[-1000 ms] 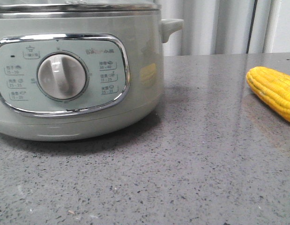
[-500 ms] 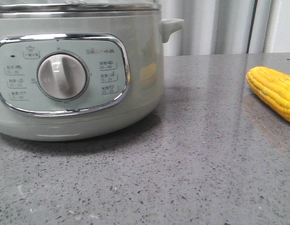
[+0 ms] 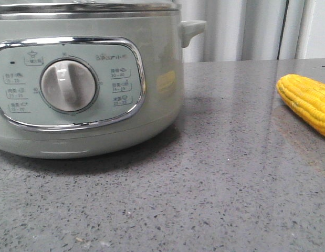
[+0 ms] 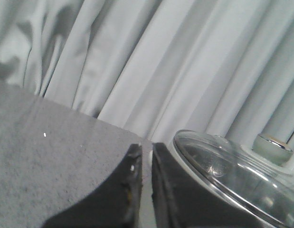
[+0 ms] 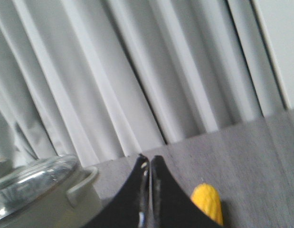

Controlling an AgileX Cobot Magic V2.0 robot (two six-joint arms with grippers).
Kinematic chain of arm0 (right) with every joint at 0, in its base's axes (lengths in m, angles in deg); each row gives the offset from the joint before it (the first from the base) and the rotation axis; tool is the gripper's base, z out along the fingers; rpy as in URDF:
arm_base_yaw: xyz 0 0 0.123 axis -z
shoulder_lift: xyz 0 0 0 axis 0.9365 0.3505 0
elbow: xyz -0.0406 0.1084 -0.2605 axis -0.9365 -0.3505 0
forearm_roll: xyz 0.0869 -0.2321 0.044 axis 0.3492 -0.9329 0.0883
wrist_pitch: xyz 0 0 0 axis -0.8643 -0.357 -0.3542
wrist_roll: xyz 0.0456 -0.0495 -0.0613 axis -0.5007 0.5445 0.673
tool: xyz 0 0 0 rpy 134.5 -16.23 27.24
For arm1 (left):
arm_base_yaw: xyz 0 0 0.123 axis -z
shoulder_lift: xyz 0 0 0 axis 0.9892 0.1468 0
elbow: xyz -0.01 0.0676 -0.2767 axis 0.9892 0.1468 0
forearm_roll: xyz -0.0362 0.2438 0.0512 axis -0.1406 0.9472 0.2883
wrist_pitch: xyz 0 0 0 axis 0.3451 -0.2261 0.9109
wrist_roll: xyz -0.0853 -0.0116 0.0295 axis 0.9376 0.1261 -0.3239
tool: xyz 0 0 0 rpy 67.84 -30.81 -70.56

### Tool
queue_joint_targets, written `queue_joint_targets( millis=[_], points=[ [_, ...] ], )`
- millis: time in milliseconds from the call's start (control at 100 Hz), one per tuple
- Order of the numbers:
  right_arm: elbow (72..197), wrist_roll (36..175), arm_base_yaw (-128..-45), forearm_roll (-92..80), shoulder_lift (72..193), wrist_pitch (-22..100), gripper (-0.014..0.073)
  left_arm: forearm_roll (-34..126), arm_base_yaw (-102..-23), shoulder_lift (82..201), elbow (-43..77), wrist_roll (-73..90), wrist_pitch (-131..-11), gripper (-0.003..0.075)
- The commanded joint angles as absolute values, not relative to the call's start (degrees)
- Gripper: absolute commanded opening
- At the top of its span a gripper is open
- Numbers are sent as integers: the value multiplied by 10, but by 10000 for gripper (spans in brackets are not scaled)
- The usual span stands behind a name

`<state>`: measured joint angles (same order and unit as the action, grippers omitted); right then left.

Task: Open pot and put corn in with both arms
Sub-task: 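Lower the left gripper onto the glass lid's silver knob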

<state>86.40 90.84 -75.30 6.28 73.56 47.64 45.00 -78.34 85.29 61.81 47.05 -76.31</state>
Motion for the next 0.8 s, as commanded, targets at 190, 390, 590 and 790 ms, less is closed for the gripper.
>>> queue_joint_targets(
  millis=[190, 390, 590, 790],
  points=[
    [1046, 911, -751, -60, 880, 371, -63, 581, -784, 1018, 452, 469, -715, -20],
    [1155, 928, -751, -61, 999, 263, 97, 597, -758, 1096, 388, 420, -672, 99],
    [1249, 928, -751, -61, 1128, 161, 449, 595, -726, 1120, 356, 410, -652, 371],
    [1336, 928, -751, -53, 1255, 99, 459, 592, -720, 1120, 352, 410, -649, 368]
  ],
)
